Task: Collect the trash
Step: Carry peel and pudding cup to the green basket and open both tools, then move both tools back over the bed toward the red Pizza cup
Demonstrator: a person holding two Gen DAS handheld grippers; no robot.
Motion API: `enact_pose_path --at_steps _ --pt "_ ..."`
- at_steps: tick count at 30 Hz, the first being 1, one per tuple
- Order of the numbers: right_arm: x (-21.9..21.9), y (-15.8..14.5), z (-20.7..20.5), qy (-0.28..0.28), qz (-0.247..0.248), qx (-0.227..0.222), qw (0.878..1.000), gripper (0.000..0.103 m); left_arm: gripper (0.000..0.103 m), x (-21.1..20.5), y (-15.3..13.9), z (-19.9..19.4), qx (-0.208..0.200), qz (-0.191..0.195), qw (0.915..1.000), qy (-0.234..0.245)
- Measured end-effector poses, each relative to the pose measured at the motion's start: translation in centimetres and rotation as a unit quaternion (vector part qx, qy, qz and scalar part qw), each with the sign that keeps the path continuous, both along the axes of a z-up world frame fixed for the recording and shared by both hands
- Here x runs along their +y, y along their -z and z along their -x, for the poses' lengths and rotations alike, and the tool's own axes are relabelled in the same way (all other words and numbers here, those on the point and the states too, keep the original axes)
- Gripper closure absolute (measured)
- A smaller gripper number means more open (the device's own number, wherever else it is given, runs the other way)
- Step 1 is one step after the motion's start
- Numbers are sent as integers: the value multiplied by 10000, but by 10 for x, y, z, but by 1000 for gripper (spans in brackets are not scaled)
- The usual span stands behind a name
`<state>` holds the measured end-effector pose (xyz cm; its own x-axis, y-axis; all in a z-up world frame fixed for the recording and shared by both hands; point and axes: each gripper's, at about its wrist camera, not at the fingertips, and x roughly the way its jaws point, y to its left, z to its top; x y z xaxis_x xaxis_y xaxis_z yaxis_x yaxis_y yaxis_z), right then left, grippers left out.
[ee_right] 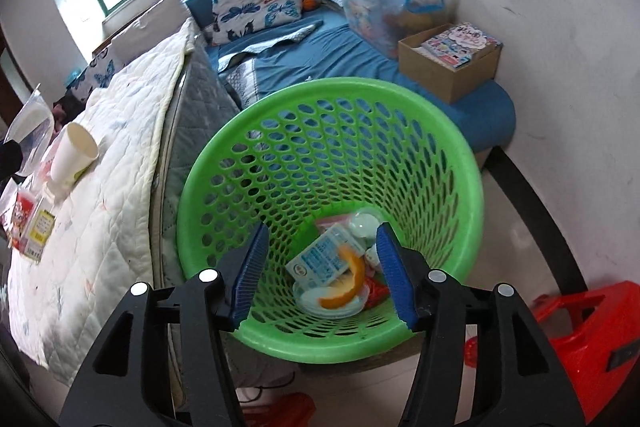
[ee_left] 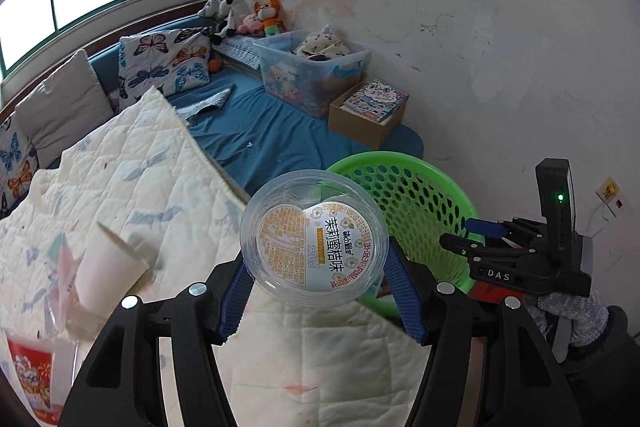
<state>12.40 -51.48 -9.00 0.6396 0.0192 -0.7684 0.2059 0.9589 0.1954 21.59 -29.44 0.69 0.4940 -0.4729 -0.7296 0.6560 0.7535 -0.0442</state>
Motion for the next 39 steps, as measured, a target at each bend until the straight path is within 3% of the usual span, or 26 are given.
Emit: enact_pose_path --at_steps 20,26,30,39 --pt "-3 -19 35 111 -64 -277 9995 37 42 -74 32 -8 289 -233 9984 419" --pt "-3 -18 36 106 -58 -279 9995 36 41 -81 39 -8 355 -243 9980 462" --pt "-3 -17 37 119 -68 -279 9995 36 33 -84 40 -6 335 -226 9979 502" --pt "2 -20 44 104 -87 -300 9995 36 32 -70 33 4 265 -119 9984 488"
